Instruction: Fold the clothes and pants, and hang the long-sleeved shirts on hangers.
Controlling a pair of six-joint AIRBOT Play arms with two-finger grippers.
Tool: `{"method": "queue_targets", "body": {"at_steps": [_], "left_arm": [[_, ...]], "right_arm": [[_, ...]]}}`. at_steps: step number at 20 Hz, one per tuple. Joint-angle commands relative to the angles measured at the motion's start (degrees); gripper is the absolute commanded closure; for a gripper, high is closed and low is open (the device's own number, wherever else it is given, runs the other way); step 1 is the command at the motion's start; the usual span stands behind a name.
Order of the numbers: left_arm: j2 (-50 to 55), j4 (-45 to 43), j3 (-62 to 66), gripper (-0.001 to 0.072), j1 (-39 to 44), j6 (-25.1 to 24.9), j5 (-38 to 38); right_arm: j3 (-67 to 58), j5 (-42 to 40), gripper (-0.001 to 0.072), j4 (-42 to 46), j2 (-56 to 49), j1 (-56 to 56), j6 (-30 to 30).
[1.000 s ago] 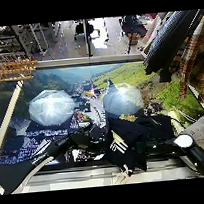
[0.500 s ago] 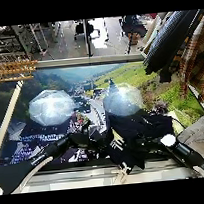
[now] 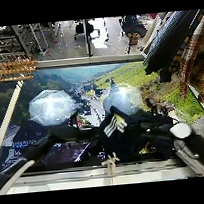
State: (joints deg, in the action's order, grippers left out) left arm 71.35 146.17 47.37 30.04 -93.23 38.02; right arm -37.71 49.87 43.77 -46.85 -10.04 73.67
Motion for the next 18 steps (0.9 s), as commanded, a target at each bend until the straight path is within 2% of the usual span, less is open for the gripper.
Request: {"method": "queue_targets", "body": {"at_steps": [1,3,5,9,13,18], "left_arm": [[-10.0,0.0,0.1,0.0693,-8.1,-1.7,2.0],[-17.5,0.0,0.4,0.0693,-15.3,-1.7,2.8],[-25.0,0.2,3.1,0.0693,-23.2,-1.6,3.4],[-34.4,0.5,16.1,0.0693,-34.8,-2.7,3.8],[-33.7,0.5,30.6,0.0695,-39.3,-7.9,12.1],[-21.7,1.4,42.5,0.0695,-39.8,-8.9,28.1]], "right_arm": [[-13.4,10.9,0.0697,15.8,6.0,3.7,5.3],[-22.2,15.6,0.0698,20.1,9.2,8.2,5.4],[-30.1,15.9,0.0699,21.1,12.1,13.7,5.4],[-42.3,18.1,0.0699,21.0,14.0,19.9,4.2],[-46.8,21.1,0.0699,25.3,13.9,19.9,1.7],[-46.8,21.1,0.0698,27.6,13.2,19.9,-1.1]]}}
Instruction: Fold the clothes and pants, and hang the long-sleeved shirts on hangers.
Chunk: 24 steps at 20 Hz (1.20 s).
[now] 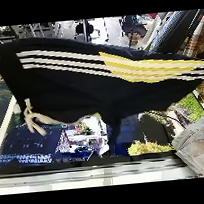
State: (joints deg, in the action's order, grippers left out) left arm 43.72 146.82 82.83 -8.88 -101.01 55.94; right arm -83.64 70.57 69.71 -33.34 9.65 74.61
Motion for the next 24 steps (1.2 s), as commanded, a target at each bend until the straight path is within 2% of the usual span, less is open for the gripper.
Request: {"method": "queue_targets", "body": {"at_steps": [1,6,8,10,13,18,21,24], "left_arm": [[9.4,0.8,9.7,0.0695,-0.9,-1.2,14.0],[24.8,0.9,21.1,0.0695,-1.6,-2.6,34.1],[26.3,0.9,21.9,0.0694,-2.0,-4.0,42.1],[25.0,1.4,22.0,0.0693,-2.3,-5.2,45.8],[19.8,2.1,23.3,0.0694,-2.3,-8.0,44.2],[10.0,2.4,24.7,0.0694,-2.3,-11.3,44.0],[6.1,2.4,24.7,0.0694,-2.3,-14.8,40.9],[7.9,1.2,24.6,0.0695,-2.3,-18.8,35.8]], "right_arm": [[-0.8,0.4,0.0698,1.8,-0.6,0.2,-2.9],[-0.8,0.3,0.0698,3.3,-2.5,0.2,-7.4],[-1.2,0.6,0.0698,3.7,-2.3,0.2,-10.6],[-4.0,1.0,0.0698,3.6,-2.0,0.2,-12.6],[-12.4,0.9,0.0699,3.5,-2.1,0.2,-15.4],[-23.1,3.7,0.0699,0.3,-2.1,0.2,-16.0],[-27.3,0.1,0.0699,-1.6,-2.6,0.2,-16.8],[-27.9,-5.1,0.0699,-2.4,-5.8,0.2,-17.2]]}}
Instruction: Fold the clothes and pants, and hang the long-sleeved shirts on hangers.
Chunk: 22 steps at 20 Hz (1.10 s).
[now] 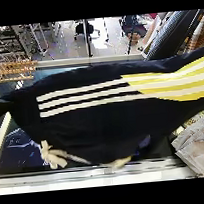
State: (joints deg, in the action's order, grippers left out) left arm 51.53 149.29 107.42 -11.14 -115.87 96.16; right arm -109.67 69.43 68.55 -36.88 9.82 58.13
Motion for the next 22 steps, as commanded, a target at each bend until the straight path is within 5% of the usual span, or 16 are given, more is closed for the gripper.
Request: {"method": "queue_targets", "body": {"at_steps": [1,7,11,12,14,15,17,18,19,22], "left_arm": [[2.7,-1.5,0.0,0.0694,0.0,-4.0,-4.7],[32.9,-1.6,0.0,0.0694,0.0,-1.7,-5.0],[56.0,-0.9,0.0,0.0693,0.0,5.3,-13.9],[59.5,-0.7,0.1,0.0668,0.0,6.4,-17.5],[62.8,-0.6,0.1,0.0375,-0.7,6.6,-21.4],[62.6,-0.7,0.1,0.0264,-1.4,6.7,-21.2],[61.0,-1.4,0.1,0.0231,-3.9,6.6,-17.4],[60.2,-3.3,0.1,0.0231,-5.4,7.3,-14.4],[59.3,-7.1,0.1,0.0231,-6.9,10.1,-10.6],[58.4,-20.5,-0.6,0.0297,-8.7,14.3,1.1]], "right_arm": [[-1.6,-3.1,0.0699,-1.4,-5.2,0.0,-0.7],[7.1,-1.1,0.0698,-18.3,-34.6,-0.2,-0.9],[8.1,-14.9,0.0696,-24.2,-57.9,-3.7,-0.8],[8.1,-20.0,0.0643,-27.3,-62.1,-4.6,-0.3],[8.1,-23.6,0.0265,-32.3,-66.3,-5.2,2.3],[8.1,-22.4,0.0193,-32.1,-66.5,-5.0,3.1],[8.1,-15.5,0.0239,-29.7,-65.1,-3.1,3.4],[8.2,-10.3,0.0373,-27.5,-64.2,-1.4,4.2],[8.8,-5.6,0.0416,-25.9,-63.3,0.3,6.0],[20.5,5.7,0.0423,-22.7,-55.7,4.3,7.4]]}}
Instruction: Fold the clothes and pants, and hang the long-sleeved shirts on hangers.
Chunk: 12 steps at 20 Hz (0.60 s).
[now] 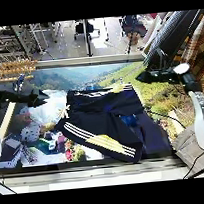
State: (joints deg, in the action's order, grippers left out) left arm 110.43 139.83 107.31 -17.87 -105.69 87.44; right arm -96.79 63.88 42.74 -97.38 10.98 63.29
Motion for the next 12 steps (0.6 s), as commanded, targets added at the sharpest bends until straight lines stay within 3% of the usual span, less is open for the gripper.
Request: {"method": "queue_targets", "body": {"at_steps": [1,4,6,12], "left_arm": [[-1.7,-12.2,-3.0,0.0311,-1.8,4.7,10.2],[-7.7,-12.3,-16.0,0.0309,0.4,2.6,7.2],[-11.1,-12.5,-24.8,0.0195,1.4,1.2,4.8],[-12.9,-12.5,-37.9,0.0191,1.5,1.1,-2.2]], "right_arm": [[14.9,11.9,0.0423,4.1,9.1,3.8,2.4],[42.3,10.4,0.0404,5.9,25.1,4.5,2.7],[56.6,11.9,0.0202,5.5,34.0,4.5,4.3],[72.7,17.2,0.0222,5.7,47.0,4.3,11.0]]}}
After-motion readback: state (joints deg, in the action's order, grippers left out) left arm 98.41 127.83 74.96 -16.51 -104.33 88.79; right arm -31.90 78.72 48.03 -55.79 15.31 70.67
